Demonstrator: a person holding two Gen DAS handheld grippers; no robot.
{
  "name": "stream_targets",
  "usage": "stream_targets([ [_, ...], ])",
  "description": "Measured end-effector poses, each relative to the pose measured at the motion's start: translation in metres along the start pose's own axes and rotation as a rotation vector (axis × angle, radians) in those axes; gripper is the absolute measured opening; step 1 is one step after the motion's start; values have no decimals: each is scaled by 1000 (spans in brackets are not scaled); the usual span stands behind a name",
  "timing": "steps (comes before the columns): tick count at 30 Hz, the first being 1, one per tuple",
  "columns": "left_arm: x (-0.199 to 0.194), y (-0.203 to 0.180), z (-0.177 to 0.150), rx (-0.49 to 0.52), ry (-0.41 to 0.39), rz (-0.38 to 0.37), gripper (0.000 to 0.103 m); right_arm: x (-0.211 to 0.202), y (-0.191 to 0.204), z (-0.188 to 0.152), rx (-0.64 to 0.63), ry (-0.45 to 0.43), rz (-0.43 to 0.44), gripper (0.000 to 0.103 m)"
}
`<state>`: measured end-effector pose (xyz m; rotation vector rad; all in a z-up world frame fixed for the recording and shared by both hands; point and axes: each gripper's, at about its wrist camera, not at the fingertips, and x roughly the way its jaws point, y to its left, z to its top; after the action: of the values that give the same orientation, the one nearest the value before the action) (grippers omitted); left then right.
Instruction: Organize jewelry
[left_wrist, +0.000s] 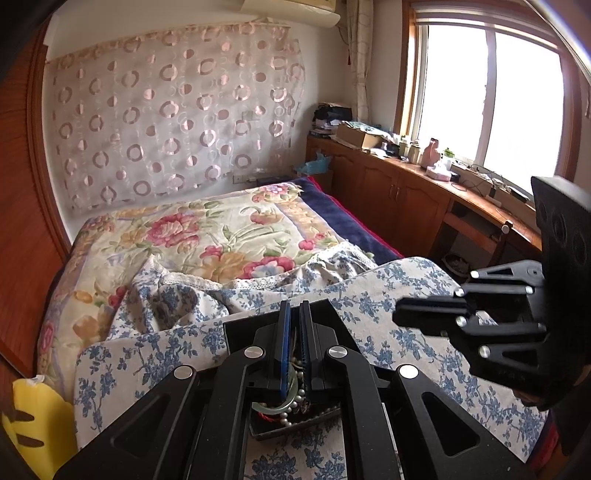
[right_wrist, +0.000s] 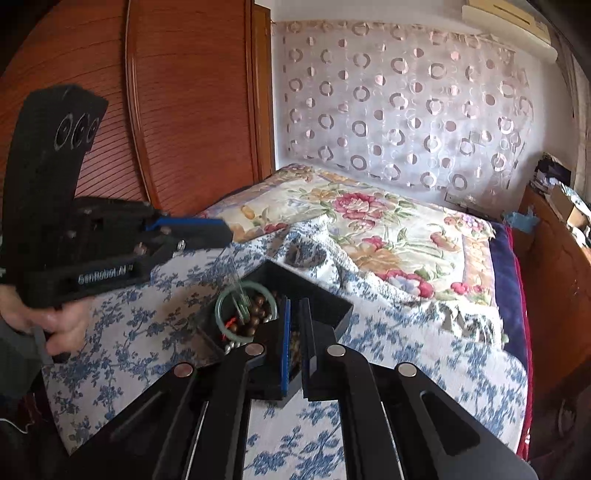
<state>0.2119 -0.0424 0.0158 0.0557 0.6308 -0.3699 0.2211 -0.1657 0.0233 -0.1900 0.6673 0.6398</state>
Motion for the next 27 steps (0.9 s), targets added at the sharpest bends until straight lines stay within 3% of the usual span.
stream_targets([
  [9,-6,-1,-19,0,25,6,27,-3,9,-44,50,50,19,6],
  [16,-9,-1,-42,-7,58,24,51,-2,21,-79,69,109,28,6],
  [18,-10,0,-50,-14,66,27,61,-1,25,-90,70,126,27,9],
  [20,-11,1,-60,-19,82,34,71,0,27,-100,78,139,26,23],
  [27,-9,5,-93,-26,150,54,75,10,36,-126,87,204,46,23],
])
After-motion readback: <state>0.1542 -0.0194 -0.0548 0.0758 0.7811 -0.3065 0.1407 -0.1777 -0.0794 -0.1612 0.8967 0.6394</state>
